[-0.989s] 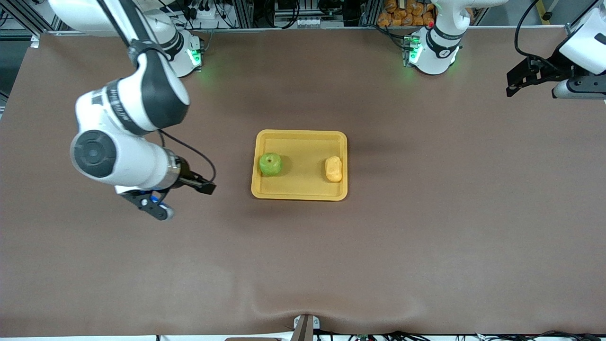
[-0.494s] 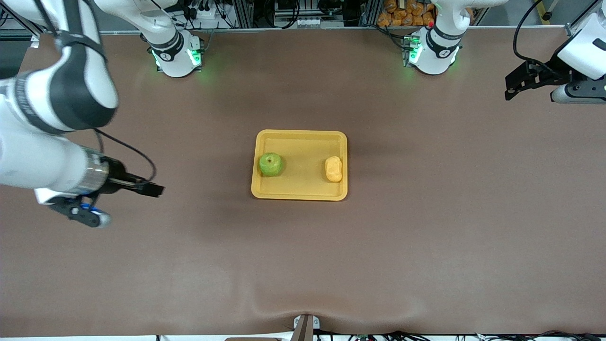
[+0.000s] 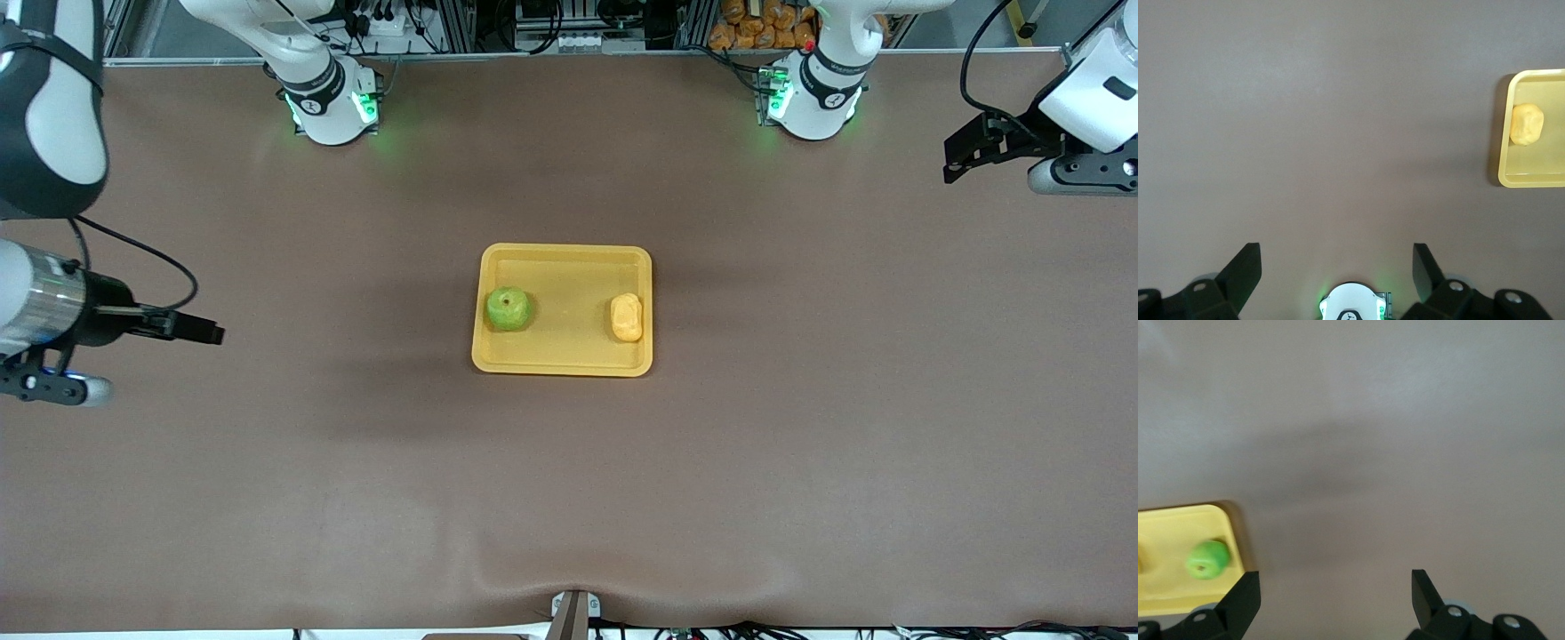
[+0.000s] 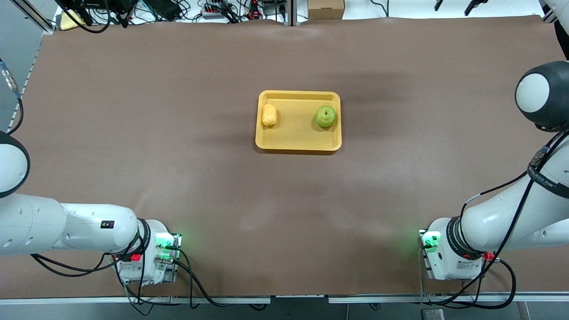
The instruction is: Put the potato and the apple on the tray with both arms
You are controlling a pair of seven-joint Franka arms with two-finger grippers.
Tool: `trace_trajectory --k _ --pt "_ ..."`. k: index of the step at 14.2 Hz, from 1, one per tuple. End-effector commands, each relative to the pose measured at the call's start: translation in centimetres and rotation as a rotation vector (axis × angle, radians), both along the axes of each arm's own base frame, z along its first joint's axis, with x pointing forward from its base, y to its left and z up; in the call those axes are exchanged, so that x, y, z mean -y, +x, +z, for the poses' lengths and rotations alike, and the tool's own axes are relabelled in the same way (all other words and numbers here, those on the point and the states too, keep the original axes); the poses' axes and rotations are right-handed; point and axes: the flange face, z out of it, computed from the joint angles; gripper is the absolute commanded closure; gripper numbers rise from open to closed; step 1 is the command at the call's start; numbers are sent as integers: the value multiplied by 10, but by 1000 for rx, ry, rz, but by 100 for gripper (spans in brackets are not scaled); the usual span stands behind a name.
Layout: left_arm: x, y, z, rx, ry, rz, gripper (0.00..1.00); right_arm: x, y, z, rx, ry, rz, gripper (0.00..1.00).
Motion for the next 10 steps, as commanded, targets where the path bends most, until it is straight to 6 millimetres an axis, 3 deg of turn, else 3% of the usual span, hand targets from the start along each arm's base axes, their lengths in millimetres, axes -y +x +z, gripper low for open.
trace_trajectory --k 1,5,10 --pt "4 -4 6 3 -17 5 0 23 -12 20 24 -20 67 0" --pt "5 -6 5 1 -16 4 0 54 -29 43 43 -39 137 0" --pt "2 -7 7 7 -17 8 0 56 -56 61 44 -57 162 0"
